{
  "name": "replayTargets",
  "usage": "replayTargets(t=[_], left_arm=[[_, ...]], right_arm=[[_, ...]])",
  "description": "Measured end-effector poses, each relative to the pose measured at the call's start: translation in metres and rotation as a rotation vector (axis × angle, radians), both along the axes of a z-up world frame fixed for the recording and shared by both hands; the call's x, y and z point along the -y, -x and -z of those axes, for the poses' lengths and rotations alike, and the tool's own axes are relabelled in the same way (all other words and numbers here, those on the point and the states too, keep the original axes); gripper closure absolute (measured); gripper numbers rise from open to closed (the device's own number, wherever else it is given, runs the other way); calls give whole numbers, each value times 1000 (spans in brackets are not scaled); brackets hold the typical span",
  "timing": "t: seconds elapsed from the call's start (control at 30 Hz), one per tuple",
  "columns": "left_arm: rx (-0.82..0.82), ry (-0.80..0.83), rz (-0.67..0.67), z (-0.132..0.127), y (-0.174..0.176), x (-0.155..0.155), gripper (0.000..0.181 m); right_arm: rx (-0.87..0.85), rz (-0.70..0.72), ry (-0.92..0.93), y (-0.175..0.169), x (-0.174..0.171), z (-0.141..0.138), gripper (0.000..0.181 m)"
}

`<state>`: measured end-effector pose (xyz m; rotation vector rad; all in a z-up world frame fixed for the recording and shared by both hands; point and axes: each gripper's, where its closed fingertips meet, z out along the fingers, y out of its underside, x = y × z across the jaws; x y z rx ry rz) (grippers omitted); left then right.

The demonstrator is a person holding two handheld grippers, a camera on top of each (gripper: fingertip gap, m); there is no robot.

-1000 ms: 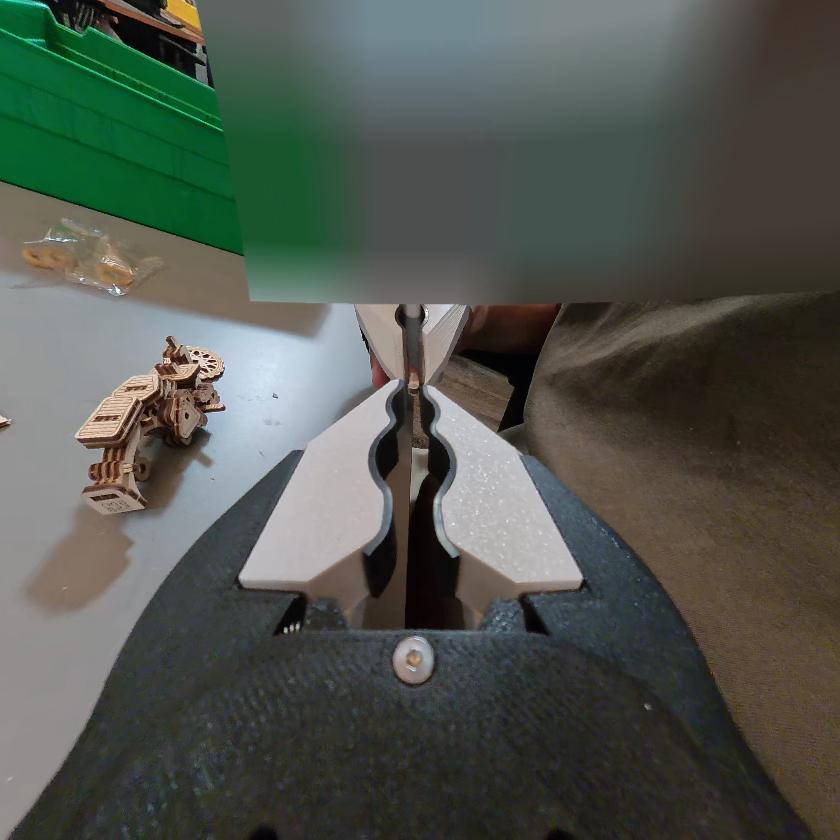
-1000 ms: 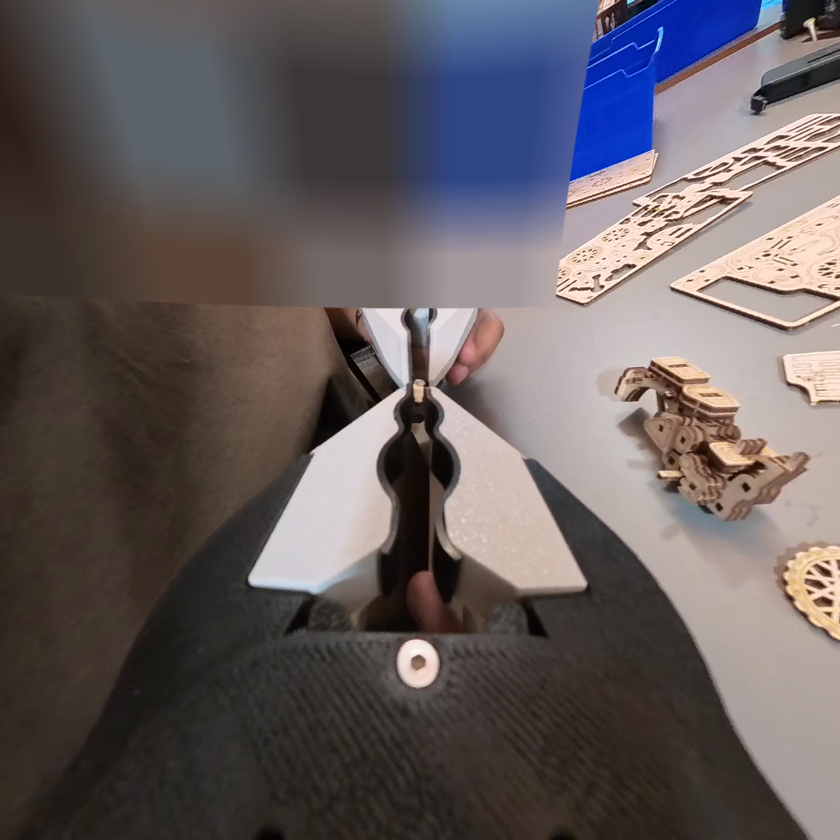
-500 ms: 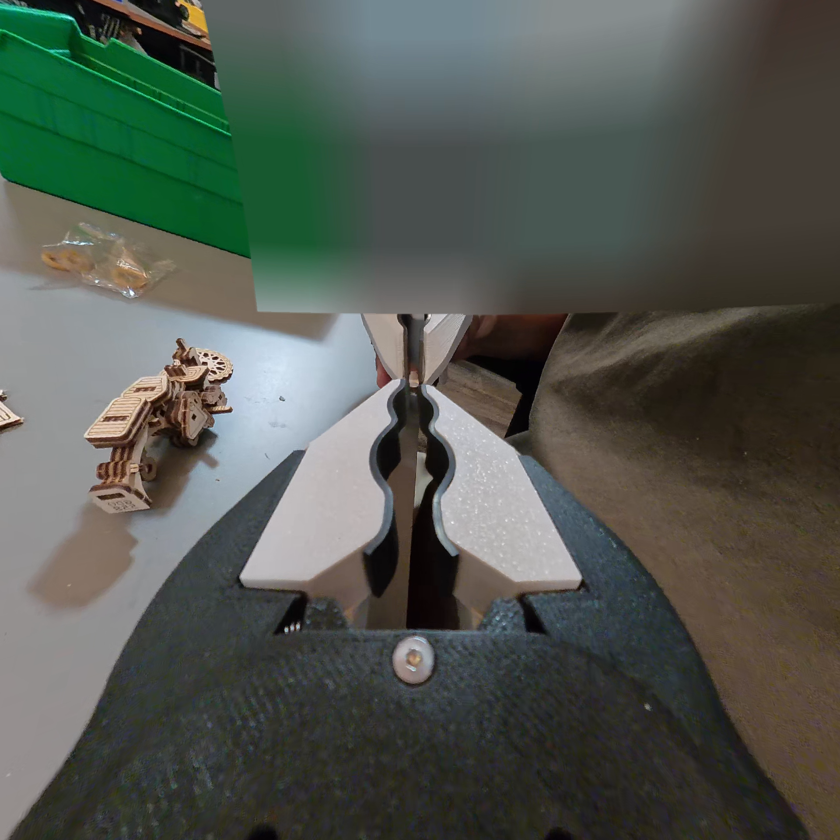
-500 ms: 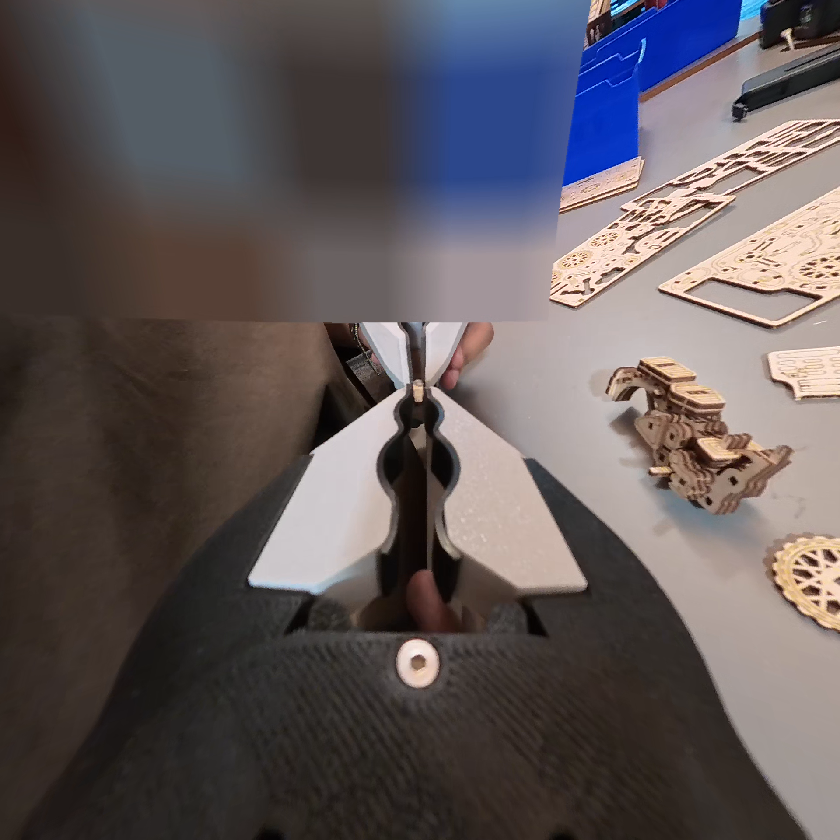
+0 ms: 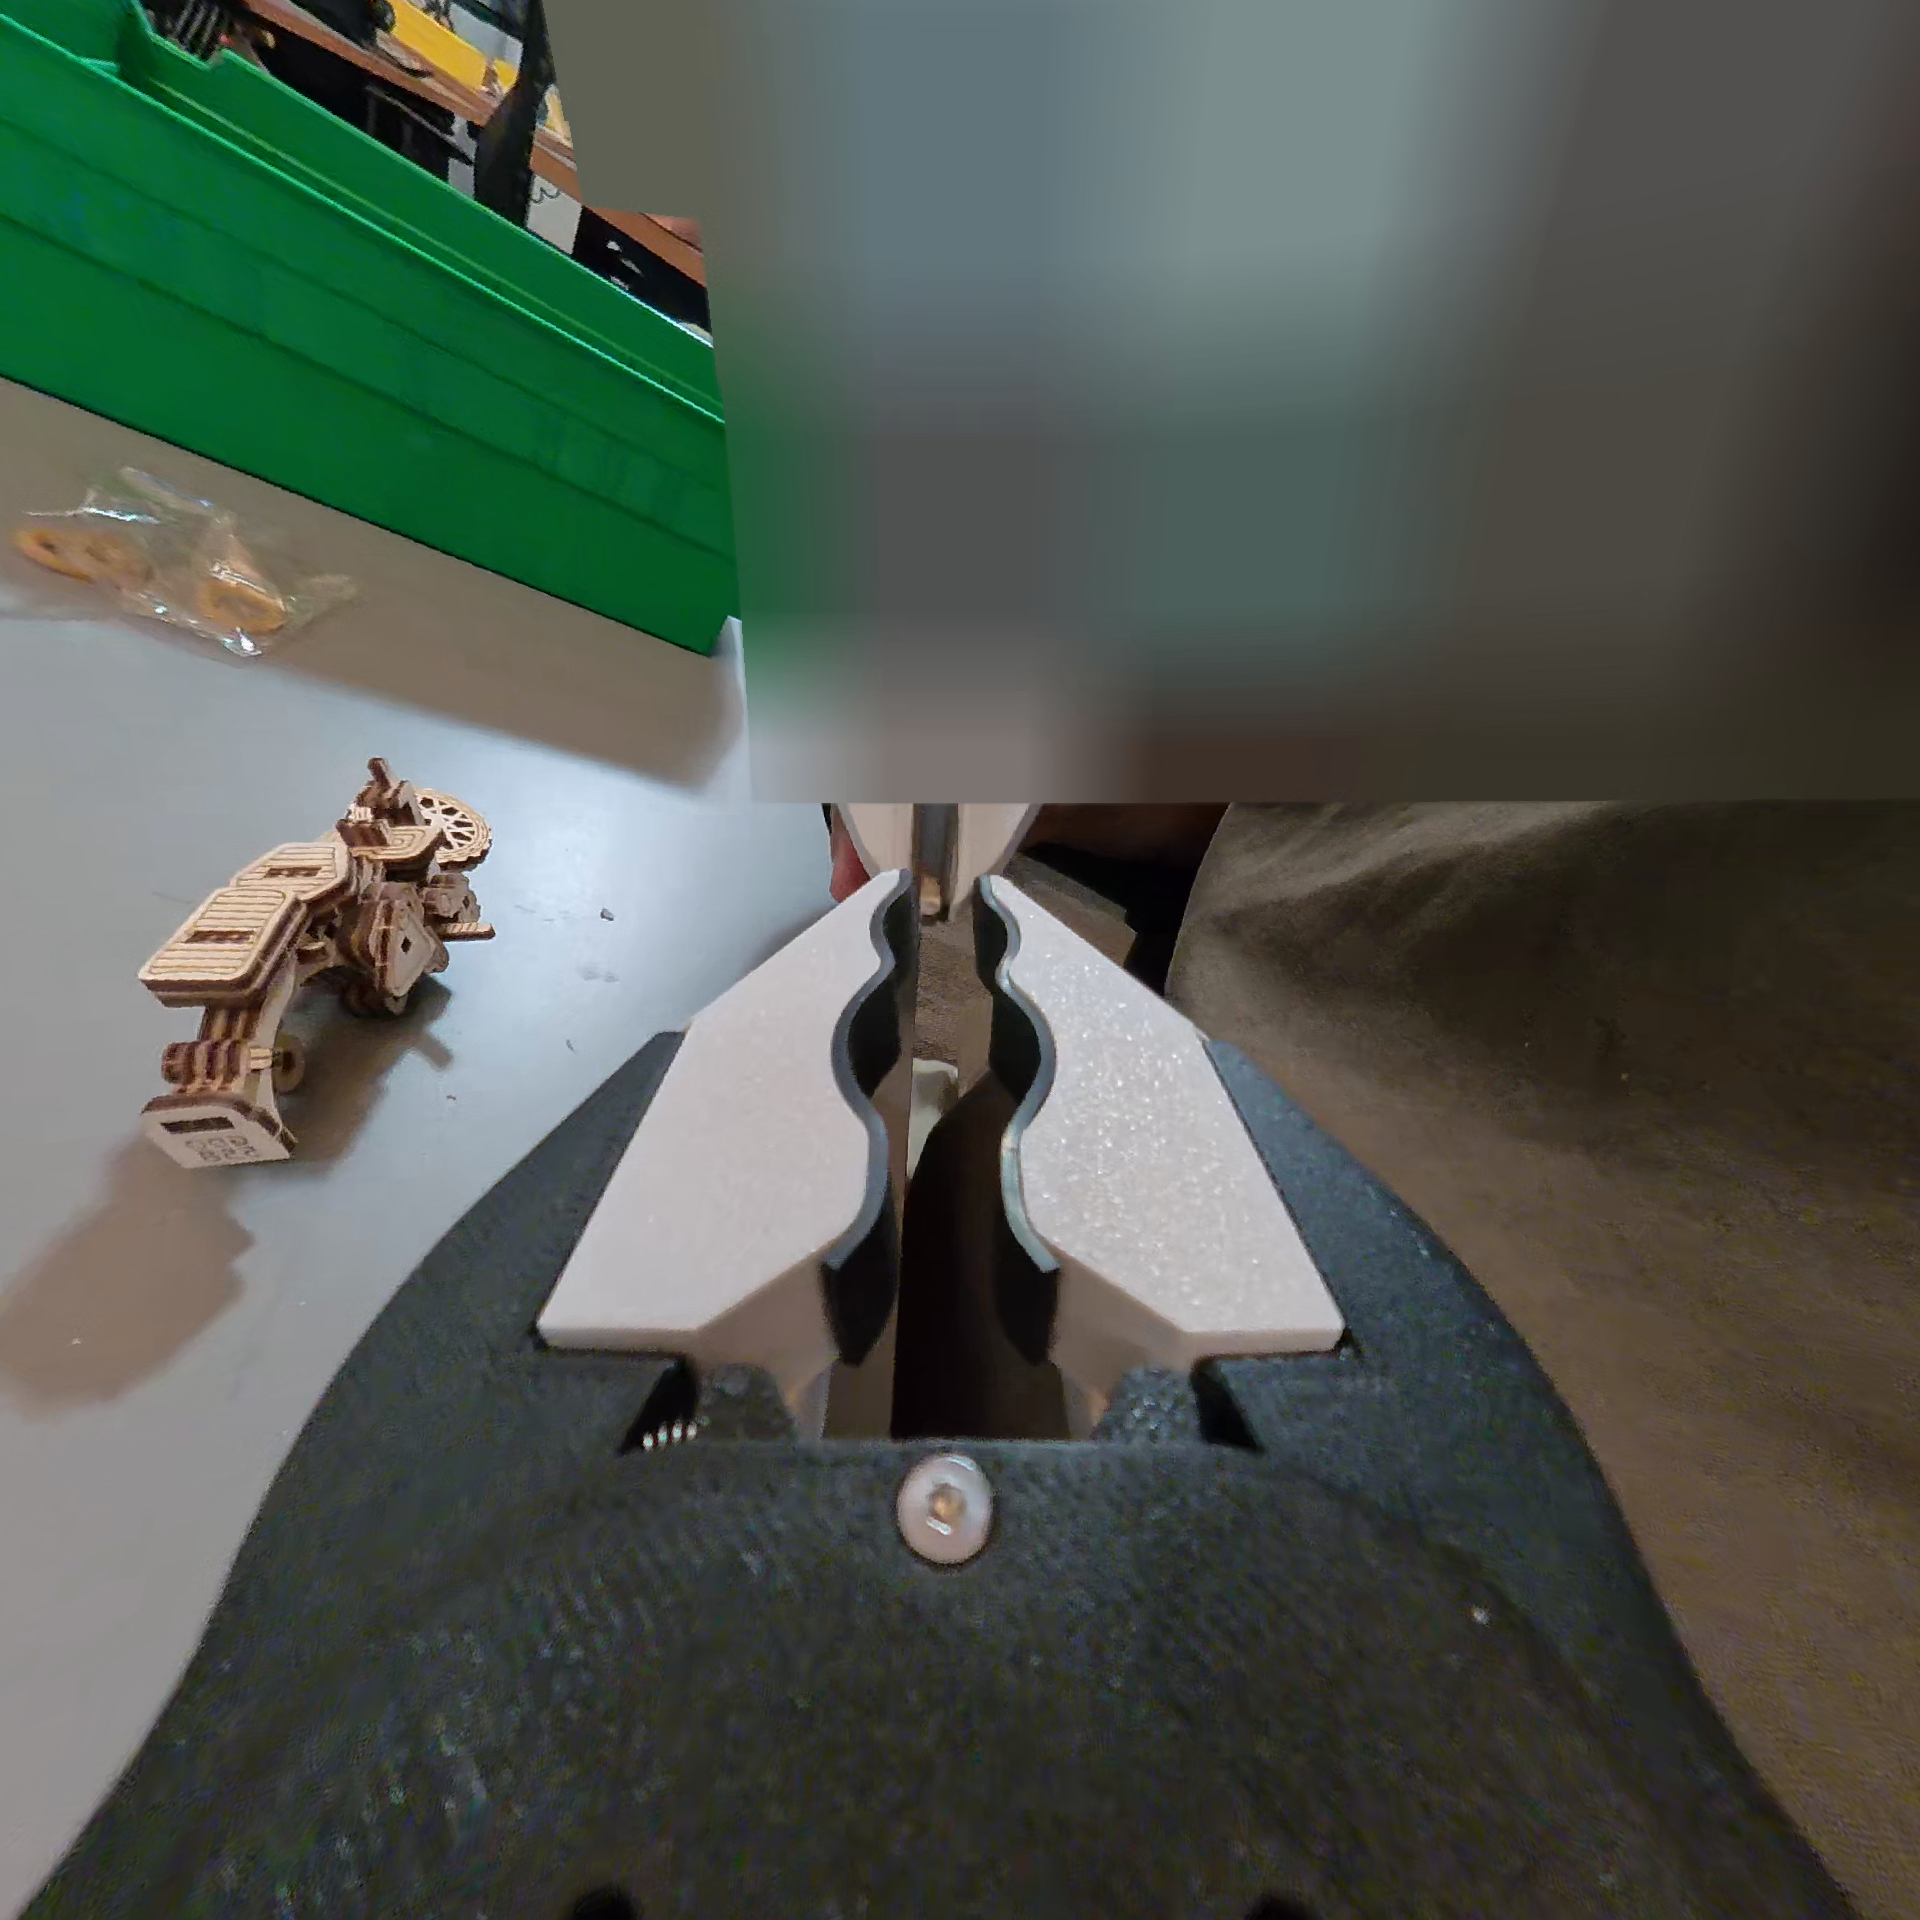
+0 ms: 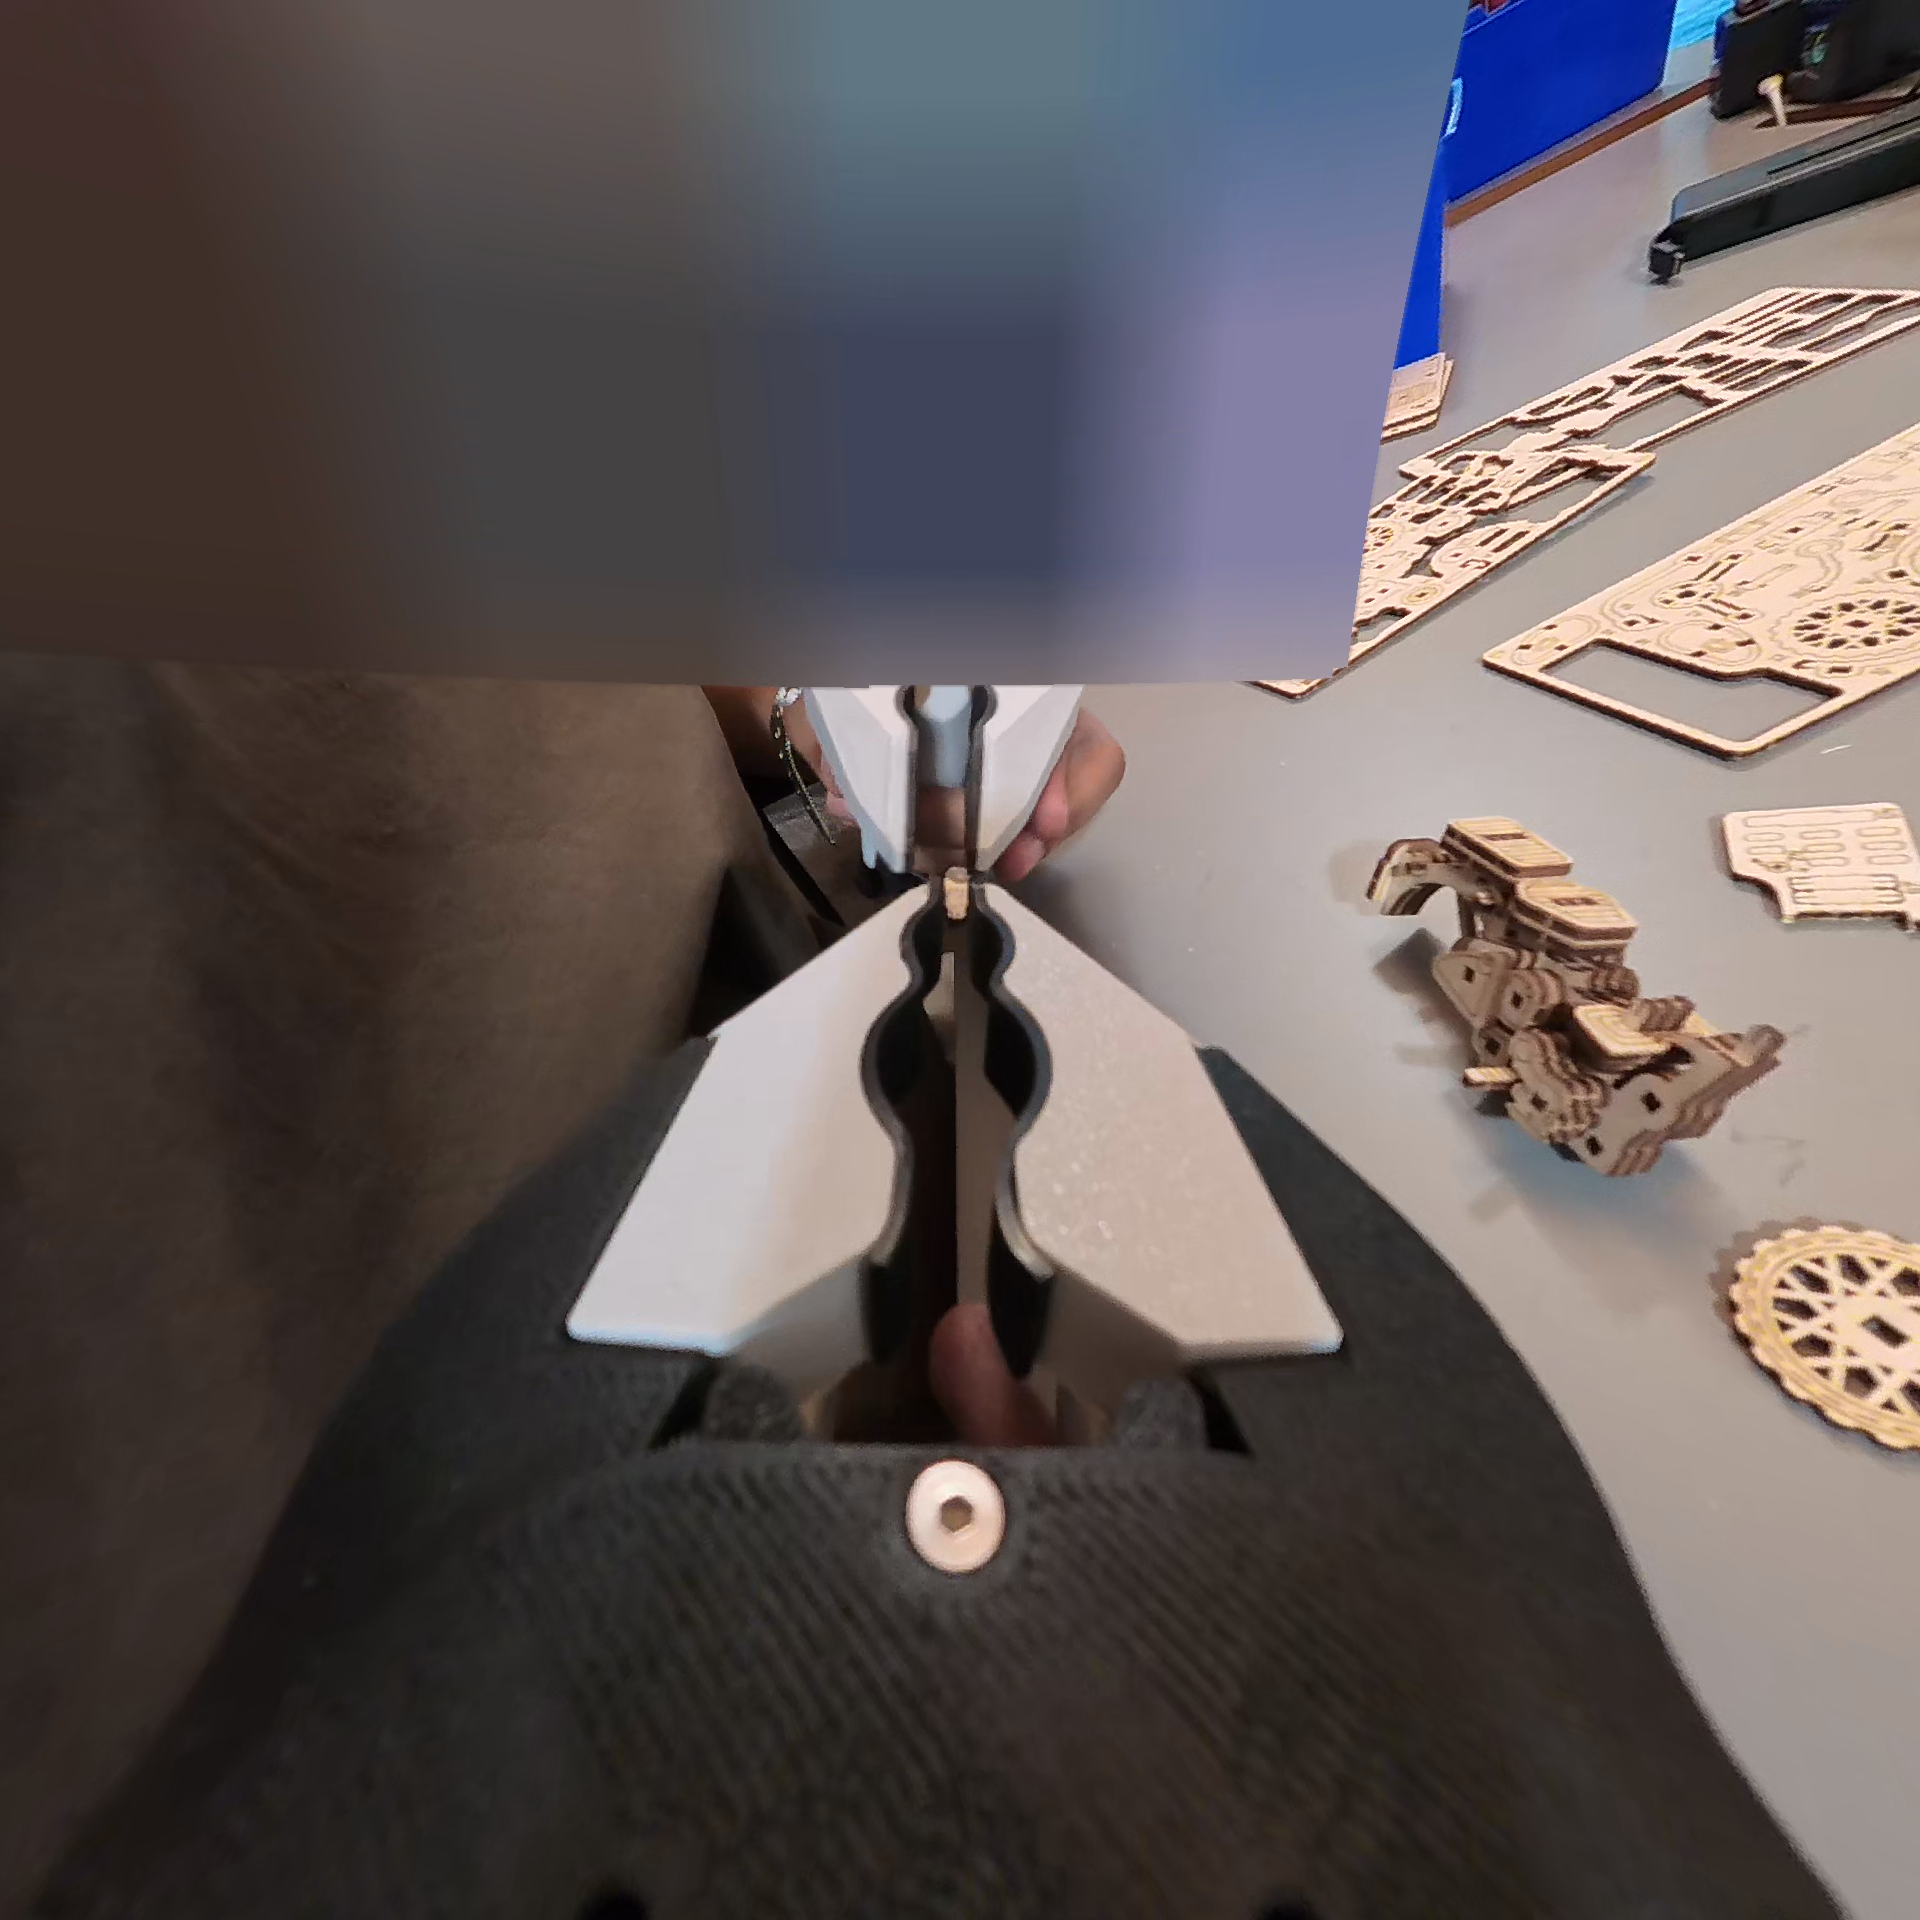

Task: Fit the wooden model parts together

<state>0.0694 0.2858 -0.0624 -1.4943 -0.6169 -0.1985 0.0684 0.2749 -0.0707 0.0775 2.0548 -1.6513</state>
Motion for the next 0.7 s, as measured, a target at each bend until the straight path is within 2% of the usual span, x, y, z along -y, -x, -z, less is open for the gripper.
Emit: replayTargets(t=[0.33,0.7], left_arm=[[-17,34,2,4,-1,-1,178],[78,-34,28,2,0,-1,177]], right_arm=[[-2,-5,8,-2,0,-2,179],[-20,-2,13,-2,-1,-3,179]])
